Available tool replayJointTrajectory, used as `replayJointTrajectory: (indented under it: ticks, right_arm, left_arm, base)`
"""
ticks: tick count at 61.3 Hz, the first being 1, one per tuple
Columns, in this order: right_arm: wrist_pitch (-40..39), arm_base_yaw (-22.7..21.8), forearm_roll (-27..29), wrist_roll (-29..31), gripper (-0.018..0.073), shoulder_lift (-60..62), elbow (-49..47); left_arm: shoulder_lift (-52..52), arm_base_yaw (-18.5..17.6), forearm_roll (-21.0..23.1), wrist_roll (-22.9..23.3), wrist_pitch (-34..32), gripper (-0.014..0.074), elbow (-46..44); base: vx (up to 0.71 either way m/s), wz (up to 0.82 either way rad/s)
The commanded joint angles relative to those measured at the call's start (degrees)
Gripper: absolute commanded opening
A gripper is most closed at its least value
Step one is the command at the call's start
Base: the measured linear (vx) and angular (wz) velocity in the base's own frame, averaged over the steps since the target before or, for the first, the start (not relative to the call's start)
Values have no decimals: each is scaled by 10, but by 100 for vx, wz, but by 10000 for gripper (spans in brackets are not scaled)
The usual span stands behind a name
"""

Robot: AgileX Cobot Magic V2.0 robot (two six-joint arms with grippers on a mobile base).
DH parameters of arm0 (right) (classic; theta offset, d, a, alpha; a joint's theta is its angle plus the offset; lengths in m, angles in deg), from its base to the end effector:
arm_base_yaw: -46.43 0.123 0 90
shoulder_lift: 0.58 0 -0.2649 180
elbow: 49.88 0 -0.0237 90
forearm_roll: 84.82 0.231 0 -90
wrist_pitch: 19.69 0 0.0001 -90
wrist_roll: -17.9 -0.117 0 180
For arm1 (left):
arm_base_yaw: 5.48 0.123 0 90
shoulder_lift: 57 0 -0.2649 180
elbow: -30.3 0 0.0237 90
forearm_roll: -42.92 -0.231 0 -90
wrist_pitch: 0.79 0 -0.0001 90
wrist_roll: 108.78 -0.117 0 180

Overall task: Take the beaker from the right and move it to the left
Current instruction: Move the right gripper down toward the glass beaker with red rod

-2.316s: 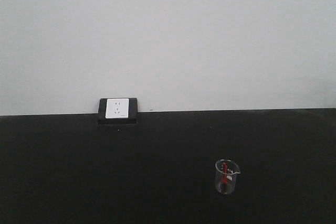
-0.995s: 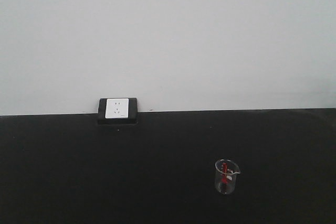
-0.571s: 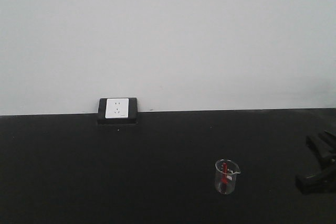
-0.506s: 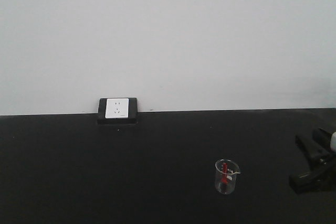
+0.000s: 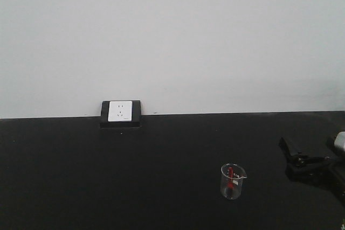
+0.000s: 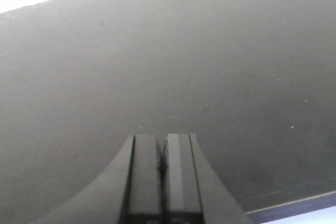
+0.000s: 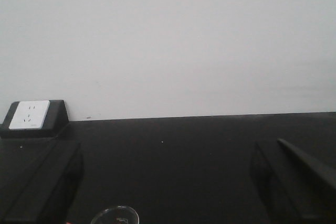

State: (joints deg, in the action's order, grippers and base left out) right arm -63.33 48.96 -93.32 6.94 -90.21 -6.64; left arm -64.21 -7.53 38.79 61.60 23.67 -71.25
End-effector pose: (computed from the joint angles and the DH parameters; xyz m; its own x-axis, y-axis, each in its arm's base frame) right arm 0.2993 0.0252 0.2489 -0.0043 0.0829 -0.9965 -0.1460 0.9858 0.0826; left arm 0.0756 0.0008 0.1571 -0.3317 0.2433 -0.9114 0.0869 0.9699 0.2273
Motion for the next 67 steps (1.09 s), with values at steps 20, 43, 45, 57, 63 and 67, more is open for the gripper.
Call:
replayJointTrajectory:
  ticks: [20,43,45,57,63,67]
  right_arm:
    - [-282,-3,-136,-24,627,-234,-36]
    - [-247,7,-209,-107,605,-392,-187]
    - [-242,7,-210,-110,603,-399,-196]
    - [-214,7,-210,-110,596,-433,-244]
    - [-201,7,-210,-110,594,-449,-264]
    - [-200,7,-210,-110,594,-457,-275]
  left_arm:
    - [4,-4,0,1,-44,-6,11]
    - [4,-4,0,1,-44,-6,11]
    - [4,-4,0,1,-44,-6,11]
    - [4,-4,0,1,-44,-6,11]
    - [4,-4,0,1,-44,-6,11]
    - [4,-4,0,1,-44,-6,11]
  base:
    - [0,0]
    - [0,0]
    - [0,0]
    - [0,0]
    - [0,0]
    - [0,0]
